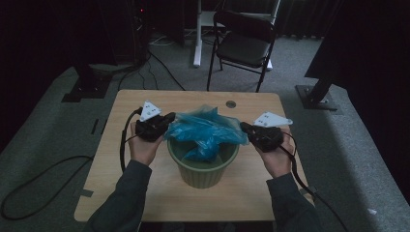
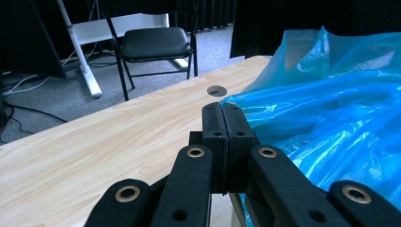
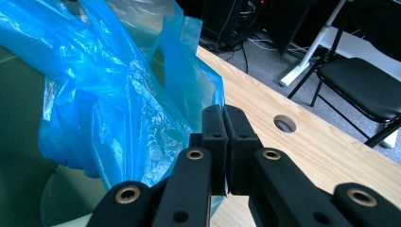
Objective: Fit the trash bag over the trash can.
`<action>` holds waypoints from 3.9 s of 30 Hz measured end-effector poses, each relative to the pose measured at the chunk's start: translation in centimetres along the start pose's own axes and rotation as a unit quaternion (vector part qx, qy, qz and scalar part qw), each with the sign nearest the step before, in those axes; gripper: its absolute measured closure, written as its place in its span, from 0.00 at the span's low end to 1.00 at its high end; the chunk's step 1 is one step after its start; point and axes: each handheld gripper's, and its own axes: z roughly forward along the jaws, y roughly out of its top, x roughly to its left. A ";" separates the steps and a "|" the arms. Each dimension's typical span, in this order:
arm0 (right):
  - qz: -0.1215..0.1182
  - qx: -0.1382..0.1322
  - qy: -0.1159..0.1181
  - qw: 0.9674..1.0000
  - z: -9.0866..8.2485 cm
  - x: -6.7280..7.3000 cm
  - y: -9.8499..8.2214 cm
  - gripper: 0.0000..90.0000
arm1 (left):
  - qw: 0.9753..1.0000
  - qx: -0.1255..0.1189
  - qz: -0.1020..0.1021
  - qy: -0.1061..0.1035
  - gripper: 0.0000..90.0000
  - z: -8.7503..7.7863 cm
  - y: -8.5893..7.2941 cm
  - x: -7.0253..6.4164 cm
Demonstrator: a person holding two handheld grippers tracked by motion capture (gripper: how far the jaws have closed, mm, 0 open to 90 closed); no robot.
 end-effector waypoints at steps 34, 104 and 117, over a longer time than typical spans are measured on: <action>0.003 0.021 -0.044 0.999 2.6 -1.5 -0.1 1.00 | 0.998 0.020 -0.052 -0.008 0.97 4.6 1.0 2.8; 0.008 0.088 0.016 0.996 4.5 -0.9 -1.8 1.00 | 0.988 -0.043 -0.097 -0.113 0.53 0.1 1.9 4.1; 0.002 0.091 0.013 0.996 4.4 -0.9 -1.8 1.00 | 0.996 -0.011 -0.029 -0.089 1.00 0.1 1.4 1.5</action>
